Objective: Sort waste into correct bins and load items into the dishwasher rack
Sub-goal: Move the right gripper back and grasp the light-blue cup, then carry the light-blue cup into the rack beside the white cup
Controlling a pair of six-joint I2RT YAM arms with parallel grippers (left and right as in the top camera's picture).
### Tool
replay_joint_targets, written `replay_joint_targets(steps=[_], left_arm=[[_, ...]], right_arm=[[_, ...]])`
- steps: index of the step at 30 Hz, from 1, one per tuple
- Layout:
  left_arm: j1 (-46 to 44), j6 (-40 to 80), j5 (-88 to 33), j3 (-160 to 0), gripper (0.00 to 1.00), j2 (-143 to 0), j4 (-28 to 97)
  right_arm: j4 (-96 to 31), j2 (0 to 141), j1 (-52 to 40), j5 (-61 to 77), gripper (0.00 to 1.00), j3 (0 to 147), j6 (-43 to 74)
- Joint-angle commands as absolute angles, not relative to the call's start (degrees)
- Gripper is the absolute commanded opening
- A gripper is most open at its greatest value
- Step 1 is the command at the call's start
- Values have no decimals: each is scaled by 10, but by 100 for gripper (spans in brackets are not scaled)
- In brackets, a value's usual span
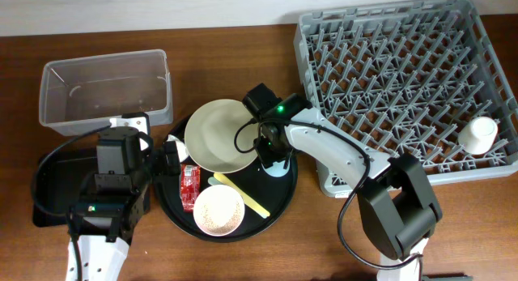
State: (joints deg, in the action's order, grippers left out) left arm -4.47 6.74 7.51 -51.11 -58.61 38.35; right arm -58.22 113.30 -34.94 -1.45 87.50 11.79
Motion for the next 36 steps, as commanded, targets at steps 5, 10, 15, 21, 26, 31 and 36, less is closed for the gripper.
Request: replay_joint_targets(steps=[5,10,15,21,26,31,36], left_arm=[[-43,73,71,-523,100,-587,383],[-43,73,71,-523,100,-587,383],[-43,73,71,-523,100,-587,383],[-43,73,71,-523,100,-587,383],[-43,73,71,-523,100,-587,383],[-43,73,71,-523,100,-587,383],[-43,73,71,-523,100,-587,383]], right_arm=[[-627,1060,-352,-85,56,907,125],[-660,1020,-351,-107,56,944,134],[-698,981,-323,-136,56,980,148],[-745,958,-223,-175,56,981,181],[-748,957,-92,-174,56,982,183],[-737,957,51,-169,56,982,190],[-720,958,170,-113,56,981,190]])
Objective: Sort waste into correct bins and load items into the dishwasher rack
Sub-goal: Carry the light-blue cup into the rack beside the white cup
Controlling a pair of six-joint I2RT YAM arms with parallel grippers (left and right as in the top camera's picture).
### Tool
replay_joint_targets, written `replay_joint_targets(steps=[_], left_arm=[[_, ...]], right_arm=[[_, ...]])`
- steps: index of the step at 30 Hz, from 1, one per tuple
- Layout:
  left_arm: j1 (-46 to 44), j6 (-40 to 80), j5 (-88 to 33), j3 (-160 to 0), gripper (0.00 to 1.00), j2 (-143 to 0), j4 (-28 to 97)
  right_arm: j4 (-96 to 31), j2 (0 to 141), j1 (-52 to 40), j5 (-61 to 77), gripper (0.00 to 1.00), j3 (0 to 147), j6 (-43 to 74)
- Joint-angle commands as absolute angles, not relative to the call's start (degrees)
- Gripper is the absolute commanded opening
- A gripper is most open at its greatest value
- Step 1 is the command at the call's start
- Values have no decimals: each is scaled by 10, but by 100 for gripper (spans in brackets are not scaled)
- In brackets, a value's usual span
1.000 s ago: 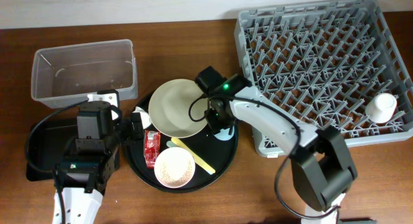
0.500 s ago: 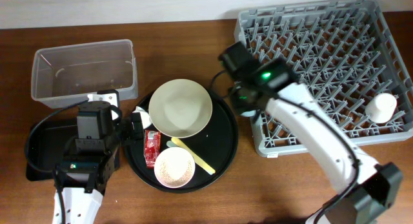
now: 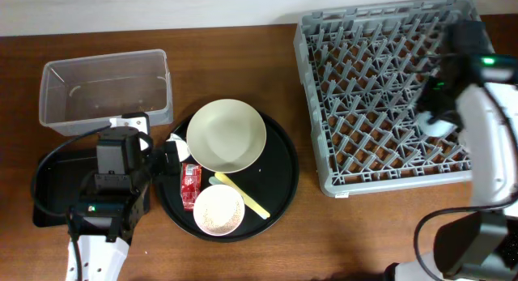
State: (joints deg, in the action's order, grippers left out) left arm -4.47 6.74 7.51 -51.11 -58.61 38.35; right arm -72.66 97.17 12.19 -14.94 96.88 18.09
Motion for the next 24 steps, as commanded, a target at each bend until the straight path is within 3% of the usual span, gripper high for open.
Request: replay_joint_targets(steps=[1,24], left_arm=[[-43,73,71,-523,100,-587,383],[-43,73,71,-523,100,-587,383]], right_arm=[[-717,959,186,-98,56,981,190],[-721,1030,214,-47,56,940,190]])
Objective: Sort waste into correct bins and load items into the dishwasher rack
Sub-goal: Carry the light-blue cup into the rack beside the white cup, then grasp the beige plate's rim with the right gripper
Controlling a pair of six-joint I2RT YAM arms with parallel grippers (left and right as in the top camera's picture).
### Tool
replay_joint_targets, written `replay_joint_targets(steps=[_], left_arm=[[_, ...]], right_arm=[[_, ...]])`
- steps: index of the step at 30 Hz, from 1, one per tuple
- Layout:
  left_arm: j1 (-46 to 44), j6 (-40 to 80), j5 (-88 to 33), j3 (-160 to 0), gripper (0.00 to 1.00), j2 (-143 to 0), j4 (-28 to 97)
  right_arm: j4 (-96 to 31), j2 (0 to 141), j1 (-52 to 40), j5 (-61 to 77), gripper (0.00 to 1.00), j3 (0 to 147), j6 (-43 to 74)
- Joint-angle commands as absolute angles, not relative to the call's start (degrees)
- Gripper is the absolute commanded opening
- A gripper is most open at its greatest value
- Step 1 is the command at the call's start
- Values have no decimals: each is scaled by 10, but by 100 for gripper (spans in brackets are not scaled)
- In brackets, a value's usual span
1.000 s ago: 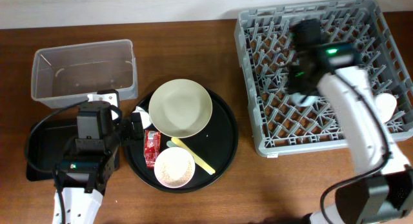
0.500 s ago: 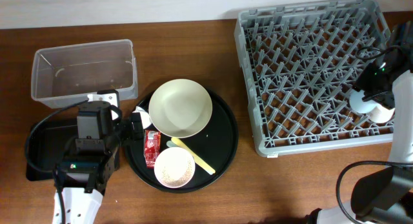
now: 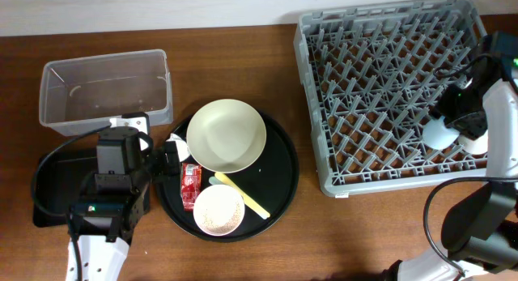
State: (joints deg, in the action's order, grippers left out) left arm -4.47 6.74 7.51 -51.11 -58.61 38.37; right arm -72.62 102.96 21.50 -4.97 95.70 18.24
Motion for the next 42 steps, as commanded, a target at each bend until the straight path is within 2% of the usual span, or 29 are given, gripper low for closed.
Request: replay_joint_targets(steps=[1,6,8,10,15,20,25,29,34,38,42], left_arm=[[-43,73,71,-523,100,-587,383],[-43,73,71,-523,100,-587,383],[-43,73,71,-523,99,-587,383],[-43,73,71,-523,100,-587,383],[-43,73,71,-523,100,-587,383],[-43,73,71,-523,100,-587,383],[-43,73,71,-523,100,-587,383],[-43,73,71,-523,100,-587,383],[-43,73,71,-523,100,-587,383],[-43,73,71,-523,100,-587,383],[-43,73,71,-523,100,-587,383]], right_arm=[[-714,1030,214,-47,57,929,190],[-682,1030,214,-48,57,902,196],[-674,1030,214,-49,63,902,196],[-677,1030,214,-49,77,902,196],[-682,1026,215,-47,89,908,196],[-710,992,213,-34,88,948,189],[-716,916,184,108,84,978,101],[-705,863,84,160,85,978,53],[-698,887,-84,159,83,974,47],[-666,973,-205,158,71,962,51],[-619,1093,-266,113,69,962,103]])
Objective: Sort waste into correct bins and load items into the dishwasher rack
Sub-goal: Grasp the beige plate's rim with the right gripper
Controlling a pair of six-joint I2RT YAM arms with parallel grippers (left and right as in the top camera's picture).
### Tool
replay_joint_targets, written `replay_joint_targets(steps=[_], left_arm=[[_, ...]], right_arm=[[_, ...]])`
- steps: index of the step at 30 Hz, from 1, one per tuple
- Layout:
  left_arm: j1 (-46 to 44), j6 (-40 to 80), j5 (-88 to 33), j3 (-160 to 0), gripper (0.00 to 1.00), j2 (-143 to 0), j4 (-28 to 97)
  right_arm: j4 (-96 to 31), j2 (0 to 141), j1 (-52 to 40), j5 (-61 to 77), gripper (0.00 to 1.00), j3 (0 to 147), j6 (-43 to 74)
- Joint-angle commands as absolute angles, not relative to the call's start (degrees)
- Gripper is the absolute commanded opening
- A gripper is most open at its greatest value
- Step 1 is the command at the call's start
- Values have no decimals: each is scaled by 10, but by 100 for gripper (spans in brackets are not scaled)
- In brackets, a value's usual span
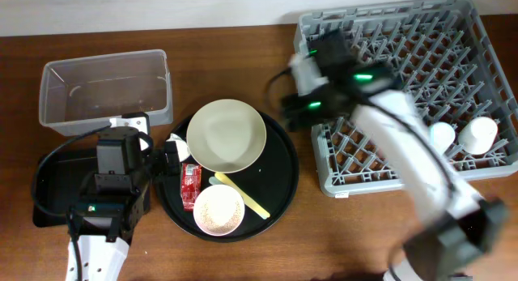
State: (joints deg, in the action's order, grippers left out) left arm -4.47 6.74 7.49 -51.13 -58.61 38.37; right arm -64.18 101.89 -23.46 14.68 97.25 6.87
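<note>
A black round tray (pixel 285 184) holds a pale green plate (pixel 227 135), a small speckled bowl (pixel 218 210), a red wrapper (pixel 189 186), a yellow stick (pixel 245 197) and a white crumpled scrap (pixel 176 145). The grey dishwasher rack (pixel 388 38) holds two white cups (pixel 442 135) (pixel 477 134) at its right side. My right gripper (pixel 291 109) is blurred at the rack's left edge, above the tray's upper right; its jaws cannot be made out. My left gripper (pixel 167 159) sits at the tray's left rim beside the scrap, its opening unclear.
A clear plastic bin (pixel 105 91) stands at the back left. A black bin (pixel 48 192) lies at the left, partly under my left arm. The rack fills the back right of the wooden table (pixel 324 240).
My right gripper was over the rack's right side on a white cup. Now that cup stands in the rack beside the other one, and the gripper is at the rack's left edge. The left arm is unmoved.
My right gripper was down on the tray at a pale cup to the right of the plate. Then it was over the rack's right part with the cup, then lower beside the far-right cup. Now the cup rests there and the gripper is back near the tray.
</note>
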Motion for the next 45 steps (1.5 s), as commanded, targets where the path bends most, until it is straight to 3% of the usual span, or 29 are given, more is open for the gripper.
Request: replay_joint_targets(steps=[1,9,15,21,28,34,45], left_arm=[[-43,73,71,-523,100,-587,383],[-43,73,71,-523,100,-587,383],[-43,73,71,-523,99,-587,383],[-43,73,71,-523,100,-587,383],[-43,73,71,-523,100,-587,383],[-43,73,71,-523,100,-587,383],[-43,73,71,-523,100,-587,383]], right_arm=[[-609,1112,-271,114,69,962,110],[-550,1214,-277,114,68,962,133],[-503,1224,-281,87,53,945,206],[-451,1224,-281,77,51,910,256],[-439,1224,-283,77,23,907,258],[-439,1223,-283,79,5,908,260],[-540,1140,-280,-78,4,986,214]])
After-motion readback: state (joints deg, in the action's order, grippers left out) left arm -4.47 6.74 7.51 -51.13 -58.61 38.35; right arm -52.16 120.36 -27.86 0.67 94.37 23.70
